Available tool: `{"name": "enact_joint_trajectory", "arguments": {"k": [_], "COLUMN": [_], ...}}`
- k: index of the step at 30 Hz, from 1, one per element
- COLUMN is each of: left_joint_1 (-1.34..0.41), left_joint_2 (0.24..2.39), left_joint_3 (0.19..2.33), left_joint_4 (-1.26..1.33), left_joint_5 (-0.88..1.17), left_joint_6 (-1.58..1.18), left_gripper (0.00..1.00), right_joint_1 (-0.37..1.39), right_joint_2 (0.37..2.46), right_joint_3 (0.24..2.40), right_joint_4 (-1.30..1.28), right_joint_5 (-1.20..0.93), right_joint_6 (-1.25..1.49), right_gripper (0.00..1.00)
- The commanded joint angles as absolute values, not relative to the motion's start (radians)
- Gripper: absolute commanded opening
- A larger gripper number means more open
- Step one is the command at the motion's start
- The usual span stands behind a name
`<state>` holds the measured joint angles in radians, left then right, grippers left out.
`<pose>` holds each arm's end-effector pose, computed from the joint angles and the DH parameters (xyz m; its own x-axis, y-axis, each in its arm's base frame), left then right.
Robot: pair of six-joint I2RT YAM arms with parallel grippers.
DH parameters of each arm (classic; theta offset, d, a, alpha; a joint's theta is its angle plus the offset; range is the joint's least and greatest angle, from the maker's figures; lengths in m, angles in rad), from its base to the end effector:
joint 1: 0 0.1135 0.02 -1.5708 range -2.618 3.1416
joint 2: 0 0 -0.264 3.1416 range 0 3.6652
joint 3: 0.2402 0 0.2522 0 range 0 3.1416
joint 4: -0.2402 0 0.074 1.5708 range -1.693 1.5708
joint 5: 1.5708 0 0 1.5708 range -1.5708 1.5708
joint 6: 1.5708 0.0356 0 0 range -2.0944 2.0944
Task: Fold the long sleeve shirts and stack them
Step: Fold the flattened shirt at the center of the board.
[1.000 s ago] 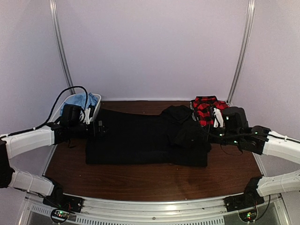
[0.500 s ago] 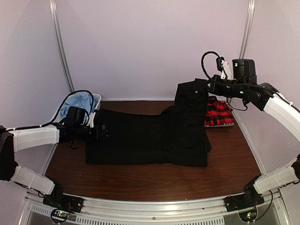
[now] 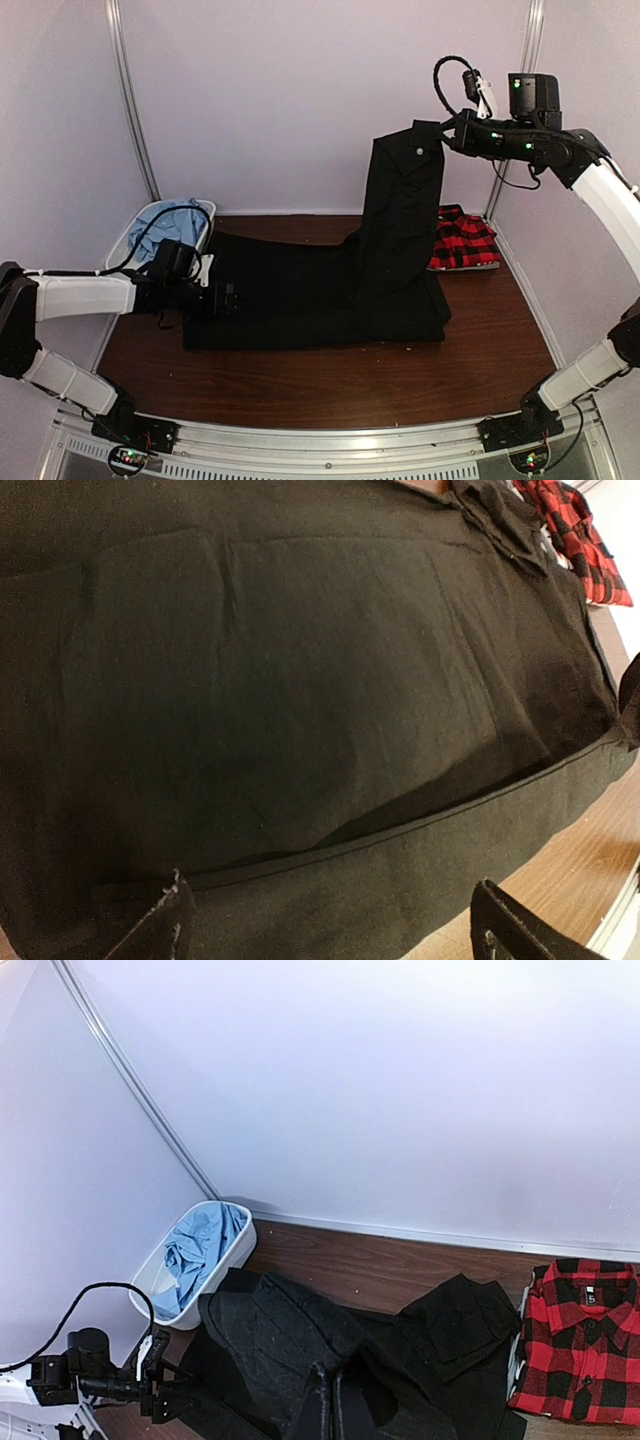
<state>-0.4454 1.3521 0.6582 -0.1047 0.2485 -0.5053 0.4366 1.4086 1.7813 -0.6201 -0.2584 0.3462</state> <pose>0.2355 -0.1221 0.1829 -0.8428 -0.1176 -0.5252 0.1880 0.8501 -0.4919 0.2578 0.1304 0.4926 -0.4237 0.1643 -0.8908 -0.5204 0.7607 0.3879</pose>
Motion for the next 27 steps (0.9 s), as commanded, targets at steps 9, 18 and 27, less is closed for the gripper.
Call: {"name": "enact_joint_trajectory", "arguments": {"k": [9,18,27], "left_joint_1": [-0.551,-0.6,-0.629], "left_joint_2": [1.354,1.374,1.39], "left_joint_3": [0.56,0.506,0.47], "left_joint_4": [-0.073,-0.053,-0.046], "left_joint_5": [0.017,-0.105,-0.164], "left_joint_6": [-0.541,-0.59,-0.618], "left_gripper": [0.97,0.96,0.96], "right_joint_1": [0.429,0.43,0.428], "right_joint_2": [1.486,1.604,1.671], "right_joint_3": [1.728,1.848,1.947], "right_joint_4": [-0.621,-0.637,-0.617], "right_joint_5": [-0.265,-0.262,-0.279], "right_joint_6": [0.307,0.274,0.291], "right_gripper": [0.0,0.0,0.0]}}
